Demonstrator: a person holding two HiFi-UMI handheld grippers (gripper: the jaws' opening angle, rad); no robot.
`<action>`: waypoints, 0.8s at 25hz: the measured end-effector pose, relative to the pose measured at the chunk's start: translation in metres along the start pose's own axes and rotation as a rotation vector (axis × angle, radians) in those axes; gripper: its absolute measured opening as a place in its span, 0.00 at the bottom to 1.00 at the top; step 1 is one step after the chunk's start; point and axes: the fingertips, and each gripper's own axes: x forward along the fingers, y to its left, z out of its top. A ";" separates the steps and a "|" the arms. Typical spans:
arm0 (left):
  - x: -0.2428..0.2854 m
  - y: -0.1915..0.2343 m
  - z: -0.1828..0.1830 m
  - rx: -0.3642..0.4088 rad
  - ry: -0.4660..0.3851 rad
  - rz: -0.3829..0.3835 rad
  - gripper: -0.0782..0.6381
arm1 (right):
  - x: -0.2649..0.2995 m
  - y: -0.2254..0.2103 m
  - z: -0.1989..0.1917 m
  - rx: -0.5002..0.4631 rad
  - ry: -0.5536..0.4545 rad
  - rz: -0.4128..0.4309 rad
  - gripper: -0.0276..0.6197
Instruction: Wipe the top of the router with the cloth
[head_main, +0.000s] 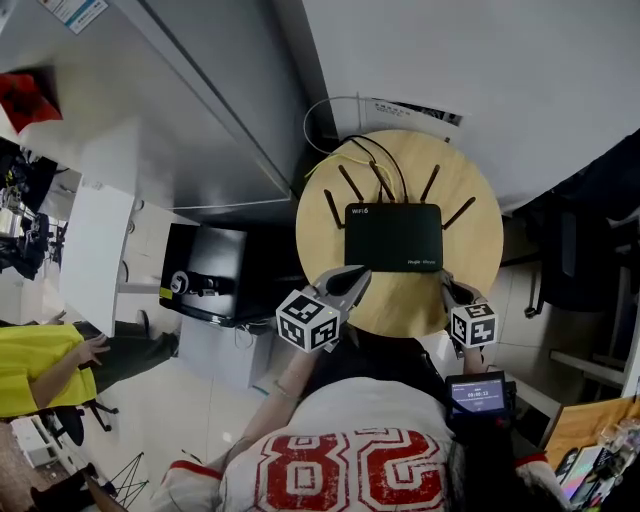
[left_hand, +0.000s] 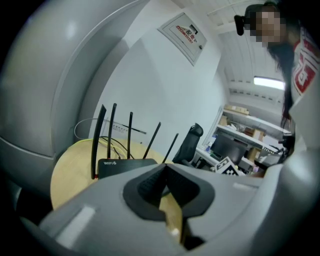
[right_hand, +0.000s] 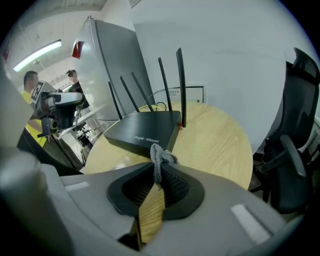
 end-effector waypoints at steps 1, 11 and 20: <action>-0.001 0.000 -0.001 -0.002 -0.001 0.001 0.11 | 0.000 0.001 -0.001 -0.009 0.006 -0.001 0.10; -0.013 0.003 -0.002 0.000 0.000 -0.017 0.11 | 0.008 0.013 -0.003 0.004 0.015 -0.013 0.10; -0.037 0.023 0.010 0.001 -0.013 0.002 0.11 | 0.020 0.034 0.004 -0.001 0.042 -0.011 0.10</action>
